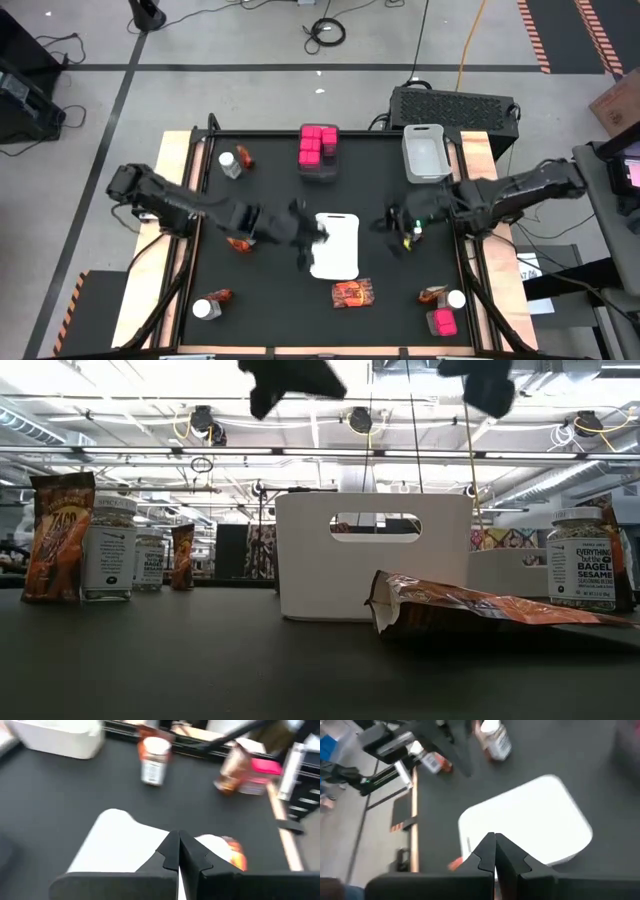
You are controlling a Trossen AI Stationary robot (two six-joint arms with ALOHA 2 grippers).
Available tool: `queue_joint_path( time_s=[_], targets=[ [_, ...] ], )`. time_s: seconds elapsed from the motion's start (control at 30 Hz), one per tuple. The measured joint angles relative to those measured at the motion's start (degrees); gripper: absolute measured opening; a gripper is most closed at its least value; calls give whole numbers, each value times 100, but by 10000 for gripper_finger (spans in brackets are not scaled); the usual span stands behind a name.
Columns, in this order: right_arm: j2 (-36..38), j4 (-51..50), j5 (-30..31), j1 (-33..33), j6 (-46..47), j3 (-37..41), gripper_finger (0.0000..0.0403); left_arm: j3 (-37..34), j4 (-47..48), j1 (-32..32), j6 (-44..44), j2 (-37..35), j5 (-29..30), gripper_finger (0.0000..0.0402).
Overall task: Sort spices by type
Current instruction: Put the red seasoning can into the black bin
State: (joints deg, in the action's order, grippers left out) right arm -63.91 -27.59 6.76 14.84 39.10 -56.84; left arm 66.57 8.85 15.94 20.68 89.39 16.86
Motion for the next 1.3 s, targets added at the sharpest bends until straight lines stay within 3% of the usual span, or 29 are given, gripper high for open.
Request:
queue_joint_path(
  time_s=[0.2,0.33,0.63,0.87,1.03,1.3],
  targets=[
    [-36,-198,239,1188,1462,2,0,42,-953,717,421,472,220,1],
    [-36,-184,107,1917,2494,2,0,283,-969,915,535,763,242,1],
    [-47,-328,-1589,3299,4794,-456,0,474,-994,747,804,827,1021,1],
    [-344,-1848,-1006,4304,5966,-1902,0,479,-961,356,974,825,842,11],
    [-771,-2871,-1009,4690,7183,-2281,0,479,-916,-17,1100,825,584,48],
    [-1289,-2561,-1008,4832,8187,-2282,17,479,-767,-757,853,825,-439,162]
  ],
)
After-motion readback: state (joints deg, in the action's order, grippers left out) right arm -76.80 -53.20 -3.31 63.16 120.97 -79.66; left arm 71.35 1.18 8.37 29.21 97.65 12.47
